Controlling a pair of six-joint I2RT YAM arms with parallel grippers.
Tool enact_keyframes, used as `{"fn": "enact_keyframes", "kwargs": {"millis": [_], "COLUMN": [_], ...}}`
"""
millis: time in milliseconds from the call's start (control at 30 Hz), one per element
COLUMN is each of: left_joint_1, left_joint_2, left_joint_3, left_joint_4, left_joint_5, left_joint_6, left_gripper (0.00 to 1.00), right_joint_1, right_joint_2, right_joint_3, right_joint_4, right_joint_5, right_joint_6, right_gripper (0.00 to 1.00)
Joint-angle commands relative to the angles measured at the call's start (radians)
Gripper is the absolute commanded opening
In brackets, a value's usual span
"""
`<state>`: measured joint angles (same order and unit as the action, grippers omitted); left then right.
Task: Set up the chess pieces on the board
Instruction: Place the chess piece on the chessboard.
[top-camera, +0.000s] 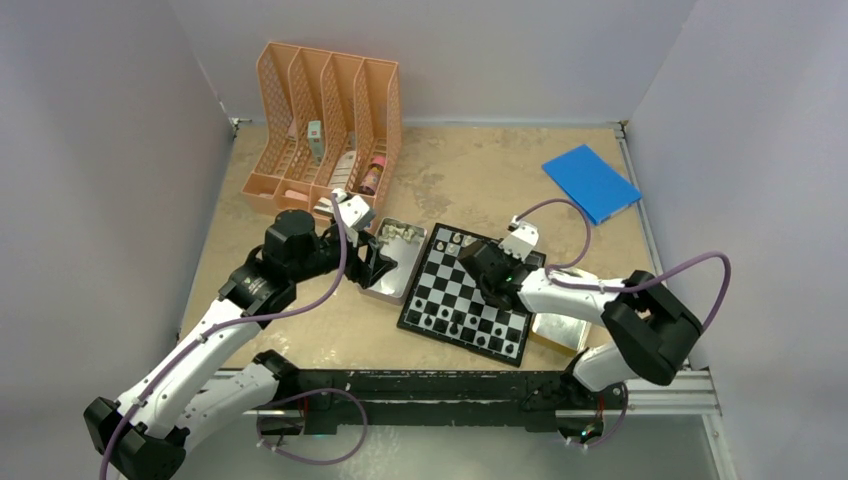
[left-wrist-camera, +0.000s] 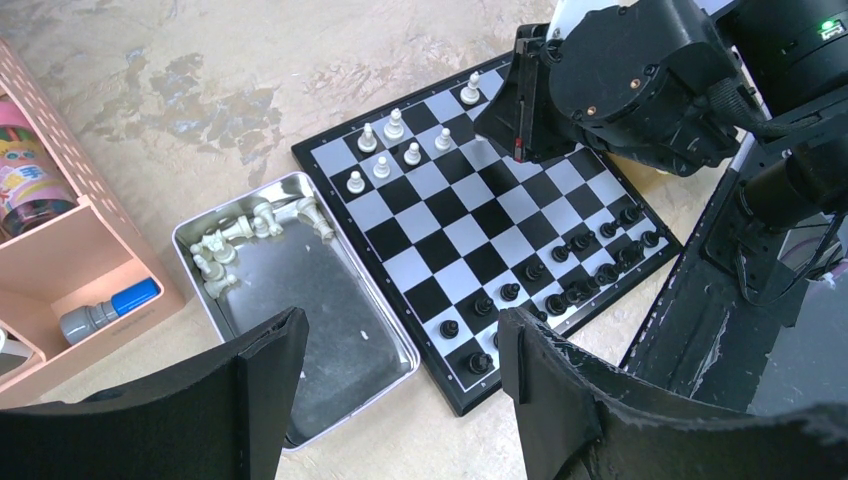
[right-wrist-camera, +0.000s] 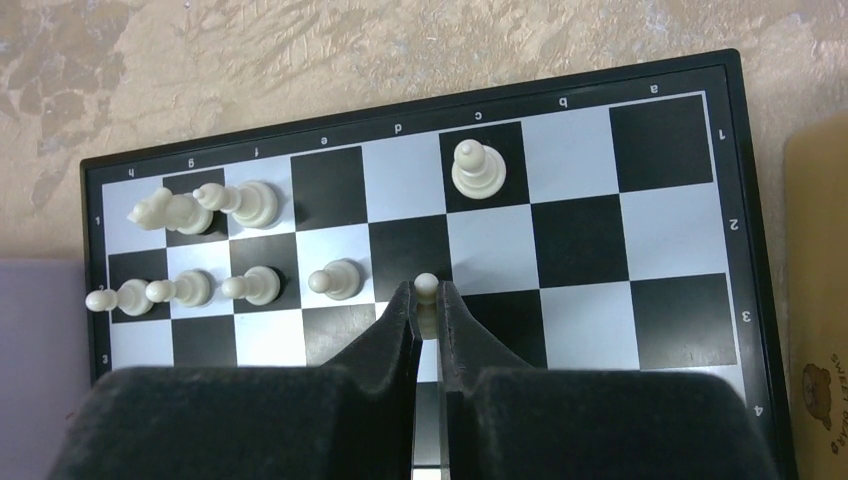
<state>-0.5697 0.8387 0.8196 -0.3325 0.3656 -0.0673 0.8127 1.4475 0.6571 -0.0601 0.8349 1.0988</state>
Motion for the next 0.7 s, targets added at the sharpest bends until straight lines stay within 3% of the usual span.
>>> {"fn": "enact_keyframes", "kwargs": {"millis": [0, 667], "left_joint_1": [0.004, 0.005], "left_joint_2": [-0.001, 0.021], "left_joint_3": [-0.004, -0.005], "left_joint_4": [0.022, 0.022], "left_joint_5": [0.001, 0.009], "left_joint_6": [0.003, 0.007], "left_gripper": [0.70, 0.70], "right_joint_1": [0.003, 0.003], "right_joint_2": [0.030, 0.117], "right_joint_3": [0.047, 0.097], "right_joint_4": [0.031, 0.019], "right_joint_5": [0.091, 0.142], "right_joint_6": [-0.013, -0.036], "right_gripper": [0.08, 0.13]}}
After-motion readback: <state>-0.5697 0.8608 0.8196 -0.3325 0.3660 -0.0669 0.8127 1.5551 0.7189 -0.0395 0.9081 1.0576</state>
